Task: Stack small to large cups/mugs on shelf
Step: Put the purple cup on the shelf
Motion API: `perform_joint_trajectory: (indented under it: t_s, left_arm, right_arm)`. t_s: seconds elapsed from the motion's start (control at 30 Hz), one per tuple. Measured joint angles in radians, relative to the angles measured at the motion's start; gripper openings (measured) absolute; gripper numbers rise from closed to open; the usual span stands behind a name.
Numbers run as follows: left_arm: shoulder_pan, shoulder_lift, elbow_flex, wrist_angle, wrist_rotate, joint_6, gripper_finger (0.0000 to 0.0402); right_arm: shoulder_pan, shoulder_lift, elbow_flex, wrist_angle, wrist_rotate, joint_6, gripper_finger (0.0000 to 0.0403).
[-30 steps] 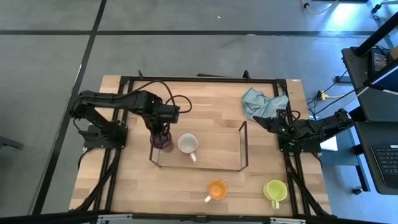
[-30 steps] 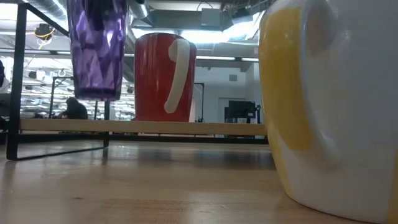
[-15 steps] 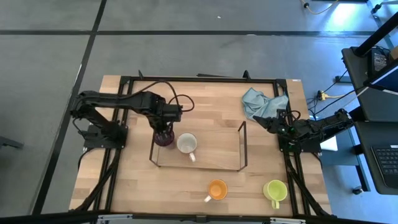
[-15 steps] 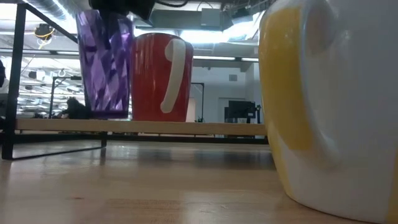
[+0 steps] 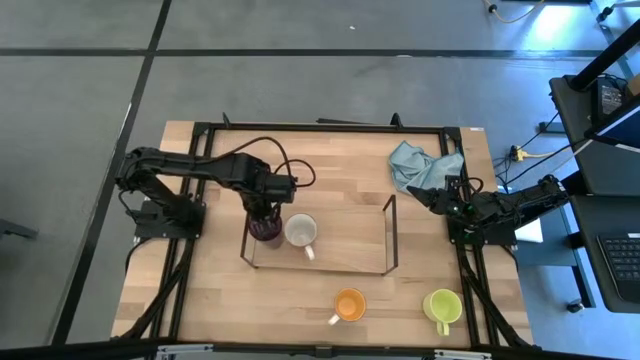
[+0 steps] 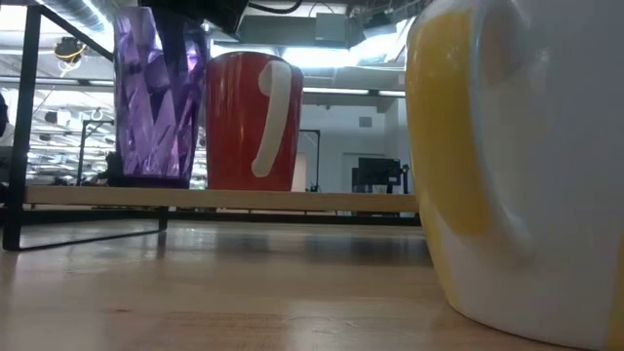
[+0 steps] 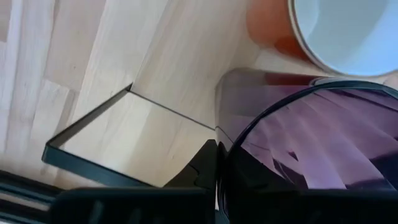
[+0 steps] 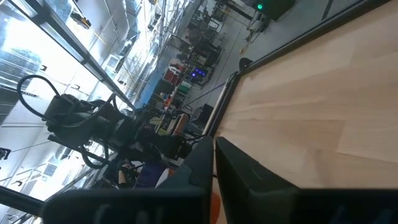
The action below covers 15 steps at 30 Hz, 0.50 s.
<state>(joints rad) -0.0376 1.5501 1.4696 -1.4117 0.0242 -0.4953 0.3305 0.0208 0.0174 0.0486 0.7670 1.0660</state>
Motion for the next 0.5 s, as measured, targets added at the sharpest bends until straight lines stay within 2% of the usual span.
perform_joint_trajectory:
  t_s: [0.17, 0.5]
  left_arm:
    - [-0.001, 0.004, -0.003, 0.05, -0.014, -0.024, 0.0032]
    - [-0.001, 0.004, 0.009, 0.019, 0.031, -0.046, 0.004]
  right_arm:
    - [0.0, 0.0, 0.0, 0.0, 0.0, 0.0, 0.0021]
    - [0.0, 0.0, 0.0, 0.001, -0.011, 0.005, 0.0021]
